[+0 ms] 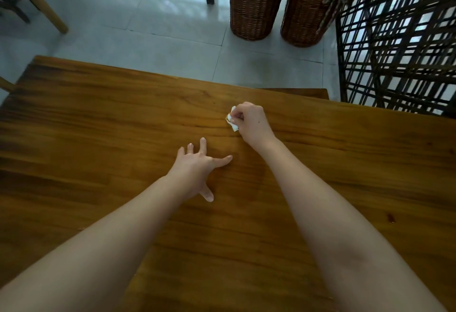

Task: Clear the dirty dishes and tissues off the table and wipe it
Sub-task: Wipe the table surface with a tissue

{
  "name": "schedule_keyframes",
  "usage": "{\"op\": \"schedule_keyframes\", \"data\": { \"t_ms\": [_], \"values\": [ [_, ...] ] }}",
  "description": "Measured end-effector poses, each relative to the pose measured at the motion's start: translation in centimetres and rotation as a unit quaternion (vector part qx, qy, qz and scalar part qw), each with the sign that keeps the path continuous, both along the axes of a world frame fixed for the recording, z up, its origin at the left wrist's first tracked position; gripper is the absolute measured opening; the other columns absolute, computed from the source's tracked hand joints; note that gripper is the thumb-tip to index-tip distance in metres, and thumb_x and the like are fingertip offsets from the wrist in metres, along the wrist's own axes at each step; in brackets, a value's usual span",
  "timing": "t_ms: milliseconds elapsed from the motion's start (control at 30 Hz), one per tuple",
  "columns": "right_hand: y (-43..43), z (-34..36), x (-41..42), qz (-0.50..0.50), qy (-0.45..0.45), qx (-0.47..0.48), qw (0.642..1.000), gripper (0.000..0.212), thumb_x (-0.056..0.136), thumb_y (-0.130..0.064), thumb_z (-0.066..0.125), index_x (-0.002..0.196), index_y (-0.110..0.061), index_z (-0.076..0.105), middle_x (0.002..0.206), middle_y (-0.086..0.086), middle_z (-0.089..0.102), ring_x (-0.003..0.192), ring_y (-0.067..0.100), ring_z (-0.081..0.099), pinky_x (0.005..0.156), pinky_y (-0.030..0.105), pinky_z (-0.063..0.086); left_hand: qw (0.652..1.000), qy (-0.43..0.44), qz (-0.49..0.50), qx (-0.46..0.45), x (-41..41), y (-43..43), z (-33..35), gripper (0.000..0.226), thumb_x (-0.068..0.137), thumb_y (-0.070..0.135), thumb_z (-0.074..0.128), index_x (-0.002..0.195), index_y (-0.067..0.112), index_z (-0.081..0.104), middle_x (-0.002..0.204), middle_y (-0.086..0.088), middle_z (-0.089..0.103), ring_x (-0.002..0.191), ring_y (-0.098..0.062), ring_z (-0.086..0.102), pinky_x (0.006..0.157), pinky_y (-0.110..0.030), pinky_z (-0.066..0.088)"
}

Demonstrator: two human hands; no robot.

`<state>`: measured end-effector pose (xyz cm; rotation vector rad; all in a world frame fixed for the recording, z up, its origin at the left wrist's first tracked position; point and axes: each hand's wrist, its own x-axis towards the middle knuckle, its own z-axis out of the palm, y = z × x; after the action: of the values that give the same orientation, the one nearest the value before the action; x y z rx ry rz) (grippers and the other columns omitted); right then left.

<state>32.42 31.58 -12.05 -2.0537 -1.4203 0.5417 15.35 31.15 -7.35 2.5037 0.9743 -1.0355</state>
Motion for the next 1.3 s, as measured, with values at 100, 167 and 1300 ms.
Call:
{"op": "schedule_keyframes", "data": {
  "t_ms": [100, 167, 1300],
  "values": [
    [-0.2, 0.0, -0.1, -0.006, 0.002, 0.007, 1.0, 0.011, 0.088, -0.007, 0.065, 0.097, -0.007, 0.072, 0.095, 0.003, 0.063, 0.081, 0.006, 0.053, 0.067, 0.007, 0.037, 1.0, -0.024, -0.015, 0.013, -0.6, -0.1, -0.4, 0.11, 0.072, 0.051, 0.076, 0.147, 0.052, -0.003, 0.159, -0.021, -0.013, 0.145, -0.046, 0.003, 0.116, -0.057, 0.01],
    [-0.2, 0.1, -0.2, -0.005, 0.001, 0.004, 1.0, 0.012, 0.088, -0.007, 0.064, 0.097, -0.007, 0.072, 0.096, 0.003, 0.063, 0.082, 0.006, 0.054, 0.071, 0.01, 0.04, 0.998, -0.054, -0.017, 0.008, -1.7, -0.1, -0.6, 0.11, 0.074, 0.053, 0.074, 0.146, 0.053, -0.009, 0.159, -0.018, -0.016, 0.146, -0.044, 0.0, 0.115, -0.059, 0.009],
    [5.3, 0.8, -3.6, -0.014, -0.047, 0.012, 0.999, 0.013, 0.092, -0.006, 0.057, 0.091, -0.007, 0.07, 0.091, 0.003, 0.059, 0.085, 0.015, 0.056, 0.071, 0.017, 0.04, 0.998, 0.011, 0.05, 0.042, -8.5, 6.1, -0.3, 0.126, 0.059, 0.05, 0.083, 0.144, 0.055, -0.01, 0.159, -0.016, -0.015, 0.146, -0.041, 0.004, 0.115, -0.059, 0.011]
  ]
}}
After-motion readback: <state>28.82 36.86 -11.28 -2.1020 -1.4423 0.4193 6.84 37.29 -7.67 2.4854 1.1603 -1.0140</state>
